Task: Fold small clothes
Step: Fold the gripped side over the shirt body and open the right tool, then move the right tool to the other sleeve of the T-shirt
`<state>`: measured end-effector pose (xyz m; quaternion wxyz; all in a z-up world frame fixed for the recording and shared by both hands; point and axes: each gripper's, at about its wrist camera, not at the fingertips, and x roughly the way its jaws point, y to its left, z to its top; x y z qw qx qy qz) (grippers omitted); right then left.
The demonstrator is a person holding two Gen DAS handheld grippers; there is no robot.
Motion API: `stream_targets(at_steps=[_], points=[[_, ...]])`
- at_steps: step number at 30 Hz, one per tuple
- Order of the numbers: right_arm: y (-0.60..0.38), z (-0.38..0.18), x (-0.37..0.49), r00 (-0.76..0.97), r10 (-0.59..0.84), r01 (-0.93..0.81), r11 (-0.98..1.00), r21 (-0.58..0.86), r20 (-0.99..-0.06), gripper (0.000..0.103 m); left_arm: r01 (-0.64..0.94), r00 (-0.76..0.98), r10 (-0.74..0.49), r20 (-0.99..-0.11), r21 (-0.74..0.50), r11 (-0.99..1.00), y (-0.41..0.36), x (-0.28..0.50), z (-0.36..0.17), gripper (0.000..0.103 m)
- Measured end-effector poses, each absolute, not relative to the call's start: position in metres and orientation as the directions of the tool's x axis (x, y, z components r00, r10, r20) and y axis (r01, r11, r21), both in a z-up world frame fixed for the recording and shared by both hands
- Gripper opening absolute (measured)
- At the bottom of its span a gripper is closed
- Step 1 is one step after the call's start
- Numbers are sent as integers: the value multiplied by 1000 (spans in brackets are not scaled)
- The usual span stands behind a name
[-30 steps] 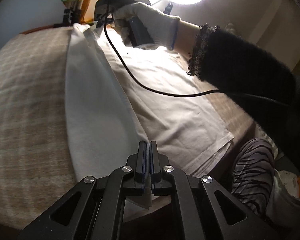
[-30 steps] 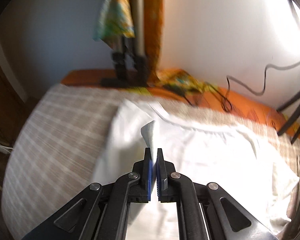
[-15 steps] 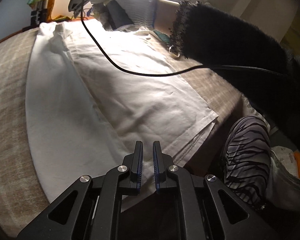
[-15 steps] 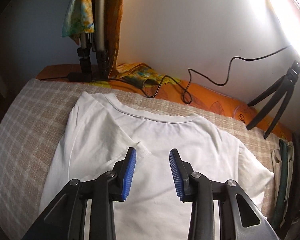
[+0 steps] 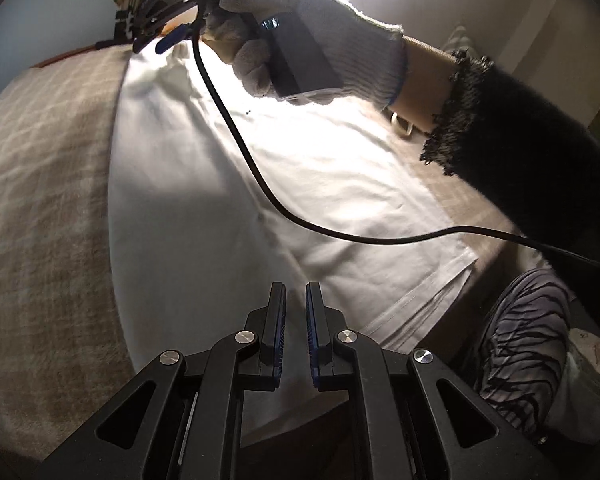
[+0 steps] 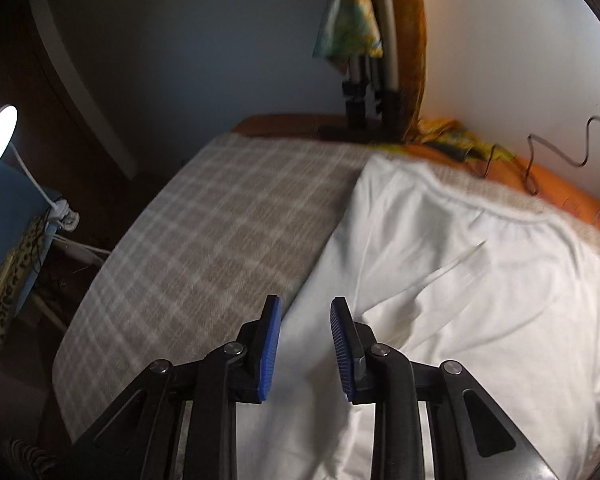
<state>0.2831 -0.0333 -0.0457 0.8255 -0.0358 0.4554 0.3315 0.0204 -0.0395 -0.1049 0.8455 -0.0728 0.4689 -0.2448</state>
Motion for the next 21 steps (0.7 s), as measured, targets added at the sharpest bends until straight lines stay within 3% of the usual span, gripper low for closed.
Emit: stream_targets(at_steps=[9, 12, 21], points=[[-92, -62, 295, 424, 318, -403, 905, 137, -848, 26, 351, 416, -480, -772, -351, 868, -43, 15, -111, 9], [-117, -55, 293, 443, 315, -369, 917, 150, -839, 26, 364, 405, -510, -759, -378, 851, -44, 10, -110, 9], [-203, -15, 258, 545, 358, -318, 925, 209, -758, 45, 423, 472, -533, -702, -349, 836, -55, -5, -88, 9]])
